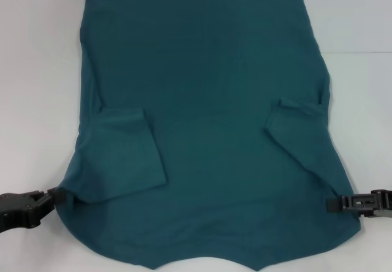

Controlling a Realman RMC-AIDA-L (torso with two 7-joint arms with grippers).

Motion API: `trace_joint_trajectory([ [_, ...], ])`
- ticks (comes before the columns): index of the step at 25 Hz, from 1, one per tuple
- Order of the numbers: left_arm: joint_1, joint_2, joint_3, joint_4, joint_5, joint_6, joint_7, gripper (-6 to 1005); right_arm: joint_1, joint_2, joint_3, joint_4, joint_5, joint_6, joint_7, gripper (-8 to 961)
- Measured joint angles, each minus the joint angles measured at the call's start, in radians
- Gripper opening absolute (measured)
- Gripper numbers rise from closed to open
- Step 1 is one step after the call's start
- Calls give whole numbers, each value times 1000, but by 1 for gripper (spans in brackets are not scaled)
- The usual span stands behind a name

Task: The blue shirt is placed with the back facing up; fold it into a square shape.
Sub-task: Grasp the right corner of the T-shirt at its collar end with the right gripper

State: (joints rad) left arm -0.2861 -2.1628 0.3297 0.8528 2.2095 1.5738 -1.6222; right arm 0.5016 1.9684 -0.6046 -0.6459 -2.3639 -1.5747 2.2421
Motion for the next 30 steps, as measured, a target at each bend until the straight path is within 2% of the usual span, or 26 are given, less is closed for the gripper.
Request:
trace_joint_trajectory([
  [10,-11,1,-4,0,-1,-1,-2,23,-3,-10,-2,1,-3,-47,17,920],
  [21,-16,2,-6,0,-2,-5,-6,23,-5,-11,-1,9,-26,-51,30,917],
  [30,-16,2,-8,0,-3,-8,-6,24,4,3,-1,36,-32,-42,37,915],
])
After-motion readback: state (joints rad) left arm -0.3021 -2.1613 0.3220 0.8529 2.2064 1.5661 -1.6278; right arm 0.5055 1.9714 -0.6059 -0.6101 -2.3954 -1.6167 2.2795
